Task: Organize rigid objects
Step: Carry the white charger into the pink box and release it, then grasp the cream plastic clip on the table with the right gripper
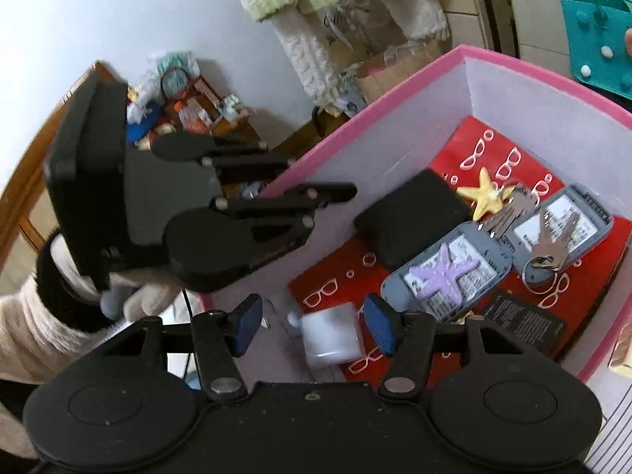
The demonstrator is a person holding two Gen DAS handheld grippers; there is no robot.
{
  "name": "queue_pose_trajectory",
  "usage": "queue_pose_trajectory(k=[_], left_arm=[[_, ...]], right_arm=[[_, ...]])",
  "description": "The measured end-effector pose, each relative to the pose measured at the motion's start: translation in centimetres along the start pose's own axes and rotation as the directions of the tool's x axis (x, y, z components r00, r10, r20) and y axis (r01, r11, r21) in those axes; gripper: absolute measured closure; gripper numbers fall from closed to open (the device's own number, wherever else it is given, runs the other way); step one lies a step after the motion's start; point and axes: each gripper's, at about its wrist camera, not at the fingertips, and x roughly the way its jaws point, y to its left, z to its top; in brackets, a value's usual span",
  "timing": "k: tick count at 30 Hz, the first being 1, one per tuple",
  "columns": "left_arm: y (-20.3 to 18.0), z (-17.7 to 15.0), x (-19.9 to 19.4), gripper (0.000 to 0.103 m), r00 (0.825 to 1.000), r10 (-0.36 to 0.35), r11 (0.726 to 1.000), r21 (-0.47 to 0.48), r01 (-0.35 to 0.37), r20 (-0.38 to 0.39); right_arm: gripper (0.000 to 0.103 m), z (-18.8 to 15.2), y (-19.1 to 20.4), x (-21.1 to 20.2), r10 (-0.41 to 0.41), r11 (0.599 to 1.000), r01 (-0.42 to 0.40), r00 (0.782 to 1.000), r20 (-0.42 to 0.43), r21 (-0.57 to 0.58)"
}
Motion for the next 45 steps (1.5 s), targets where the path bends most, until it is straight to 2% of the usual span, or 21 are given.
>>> queue_pose_trajectory(k=[5, 8, 10, 13, 15, 18, 23, 27, 29, 32, 45], left_arm=[[-0.1, 0.1, 0.0, 0.096, 1.000, 0.000, 1.000, -0.004, 0.000, 0.004], [-0.1, 0.1, -0.1, 0.096, 1.000, -0.002, 1.000, -0.009, 0.002, 0.009], [0.0, 0.0, -0.1, 0.096, 1.000, -0.004, 1.000, -0.010, 0.004, 0.011], [0.0, 0.0, -0.1, 0.096, 1.000, -0.007, 1.000, -0.010, 0.007, 0.012], [0.0, 0.0, -0.1, 0.096, 1.000, -0.005, 1.000, -0.008, 0.005, 0.011], [0.0, 0.0, -0.1, 0.096, 1.000, -0.005, 1.000, -0.004, 0.005, 0.011], [-0.1, 0.0, -0.1, 0.096, 1.000, 0.001, 1.000, -0.003, -0.001, 0.009], [-0.1, 0.0, -0.1, 0.096, 1.000, 0.000, 1.000, -0.004, 0.000, 0.010], [-0.1, 0.0, -0.1, 0.096, 1.000, -0.006, 1.000, -0.011, 0.006, 0.012], [0.0, 0.0, -0.1, 0.096, 1.000, -0.007, 1.000, -0.012, 0.007, 0.012], [-0.1, -0.1, -0.1, 0.096, 1.000, 0.001, 1.000, -0.006, 0.000, 0.010]], right_arm=[[0.040, -0.4, -0.5, -3.6, -0.051, 0.999, 0.049, 0.995, 0.091, 0.020], [0.040, -0.7, -1.4, -6.0, -0.126, 0.992, 0.120, 0.982, 0.141, 0.048], [0.040, -1.2, -2.2, -7.9, -0.183, 0.982, 0.171, 0.966, 0.181, 0.080], [0.040, -2.2, -3.5, -10.4, -0.277, 0.959, 0.253, 0.932, 0.234, 0.129], [0.040, -3.1, -4.5, -11.8, -0.340, 0.938, 0.307, 0.901, 0.269, 0.157], [0.040, -4.3, -6.4, -12.4, -0.412, 0.910, 0.371, 0.861, 0.298, 0.185], [0.040, -6.3, -8.8, -10.8, -0.532, 0.846, 0.489, 0.799, 0.281, 0.213], [0.040, -7.9, -9.8, -8.6, -0.573, 0.819, 0.536, 0.767, 0.289, 0.203], [0.040, -8.2, -10.4, -7.8, -0.565, 0.825, 0.527, 0.767, 0.303, 0.204], [0.040, -8.6, -11.5, -6.6, -0.553, 0.833, 0.508, 0.782, 0.288, 0.220], [0.037, -7.9, -13.7, -3.5, -0.598, 0.801, 0.577, 0.766, 0.235, 0.157]])
